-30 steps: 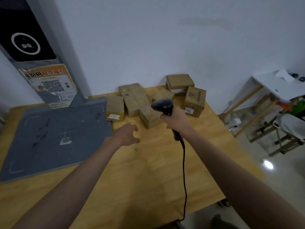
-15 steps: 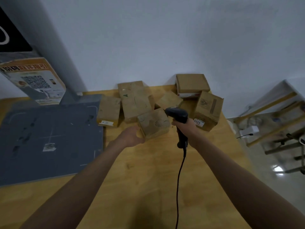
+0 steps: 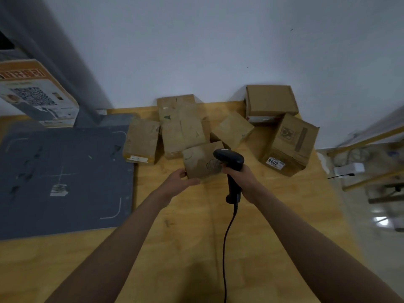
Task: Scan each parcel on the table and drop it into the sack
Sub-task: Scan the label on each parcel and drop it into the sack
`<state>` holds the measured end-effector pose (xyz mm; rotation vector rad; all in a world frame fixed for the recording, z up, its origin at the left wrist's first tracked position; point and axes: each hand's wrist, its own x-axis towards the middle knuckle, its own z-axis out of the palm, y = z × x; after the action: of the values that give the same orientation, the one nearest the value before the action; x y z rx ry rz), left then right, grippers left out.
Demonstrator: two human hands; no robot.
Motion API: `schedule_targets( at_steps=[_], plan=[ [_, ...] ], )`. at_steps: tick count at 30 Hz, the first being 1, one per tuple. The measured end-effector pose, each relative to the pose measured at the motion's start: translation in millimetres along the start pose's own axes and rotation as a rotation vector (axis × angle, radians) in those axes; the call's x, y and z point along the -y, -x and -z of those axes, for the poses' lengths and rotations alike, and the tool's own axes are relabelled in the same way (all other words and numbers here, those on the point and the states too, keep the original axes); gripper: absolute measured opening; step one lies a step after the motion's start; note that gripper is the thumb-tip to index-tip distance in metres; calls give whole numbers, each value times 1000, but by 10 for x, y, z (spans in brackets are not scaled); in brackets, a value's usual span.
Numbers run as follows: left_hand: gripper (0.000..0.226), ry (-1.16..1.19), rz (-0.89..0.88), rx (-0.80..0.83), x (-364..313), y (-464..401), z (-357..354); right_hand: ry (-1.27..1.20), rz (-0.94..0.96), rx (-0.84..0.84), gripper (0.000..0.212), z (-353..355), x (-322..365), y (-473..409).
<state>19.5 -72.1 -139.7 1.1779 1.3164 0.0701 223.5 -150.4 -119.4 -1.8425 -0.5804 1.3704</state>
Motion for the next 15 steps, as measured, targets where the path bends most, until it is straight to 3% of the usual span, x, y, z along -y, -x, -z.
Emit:
schedule_targets(
  at_steps=[6, 15],
  plan=[
    [80, -13, -12, 40, 239, 293, 99, 22, 31, 3, 23, -77, -147, 359],
    [71, -25, -43, 42, 954, 1179, 304, 73, 66, 72, 20, -424, -566, 1266]
  ],
)
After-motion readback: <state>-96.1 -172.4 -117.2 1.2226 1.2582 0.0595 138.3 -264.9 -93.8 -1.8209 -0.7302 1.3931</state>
